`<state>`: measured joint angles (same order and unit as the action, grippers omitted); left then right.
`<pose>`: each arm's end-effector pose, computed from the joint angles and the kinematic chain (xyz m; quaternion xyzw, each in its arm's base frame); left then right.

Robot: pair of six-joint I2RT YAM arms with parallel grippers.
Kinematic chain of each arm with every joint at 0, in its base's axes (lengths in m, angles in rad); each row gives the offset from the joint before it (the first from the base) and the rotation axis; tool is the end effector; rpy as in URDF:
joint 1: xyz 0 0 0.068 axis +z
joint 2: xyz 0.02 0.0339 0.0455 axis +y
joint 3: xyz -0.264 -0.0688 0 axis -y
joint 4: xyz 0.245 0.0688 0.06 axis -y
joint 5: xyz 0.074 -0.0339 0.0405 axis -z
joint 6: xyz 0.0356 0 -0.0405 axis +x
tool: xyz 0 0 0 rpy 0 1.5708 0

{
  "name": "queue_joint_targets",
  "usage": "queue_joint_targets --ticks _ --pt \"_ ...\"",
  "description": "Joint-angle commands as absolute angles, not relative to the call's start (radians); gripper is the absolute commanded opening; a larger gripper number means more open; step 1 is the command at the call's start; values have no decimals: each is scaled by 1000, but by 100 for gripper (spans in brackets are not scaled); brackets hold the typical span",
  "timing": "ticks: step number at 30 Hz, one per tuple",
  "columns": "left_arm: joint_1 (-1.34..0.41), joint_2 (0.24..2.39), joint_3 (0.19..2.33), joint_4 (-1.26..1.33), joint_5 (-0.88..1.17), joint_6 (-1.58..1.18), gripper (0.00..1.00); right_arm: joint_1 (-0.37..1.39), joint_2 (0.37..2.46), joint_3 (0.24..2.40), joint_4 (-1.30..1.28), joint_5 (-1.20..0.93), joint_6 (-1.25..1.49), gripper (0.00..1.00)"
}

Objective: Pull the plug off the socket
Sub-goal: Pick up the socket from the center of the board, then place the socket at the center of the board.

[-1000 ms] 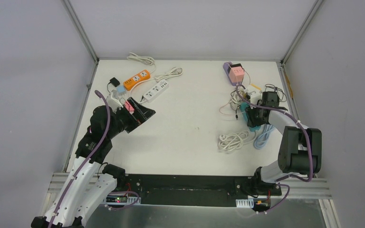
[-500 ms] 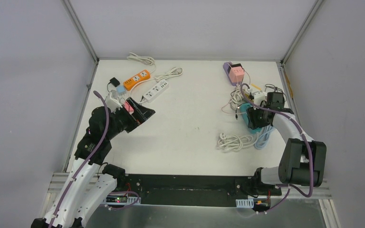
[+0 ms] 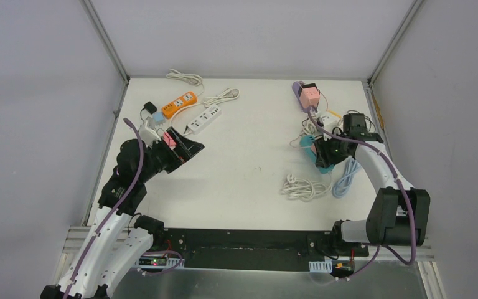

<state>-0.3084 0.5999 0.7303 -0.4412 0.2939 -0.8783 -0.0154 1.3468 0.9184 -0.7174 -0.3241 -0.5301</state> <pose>0.1304 -0.0524 0.3208 -0.1419 0.7913 -0.4240 0.4170 0.2537 0.0074 0.2255 -0.2784 0.9243 0.0958 0.2429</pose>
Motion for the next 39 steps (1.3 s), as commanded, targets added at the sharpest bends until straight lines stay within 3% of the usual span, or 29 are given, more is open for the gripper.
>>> queue_joint_targets --ticks 1,26,39 --pt "-314 583 754 -393 304 -865 99 59 1303 991 -767 -424 -565 0" --pt "-314 553 757 -399 293 -866 99 559 1432 1139 -778 -385 -510 0" --pt "-314 494 773 -489 249 -846 99 801 1661 1256 -675 -232 -481 0"
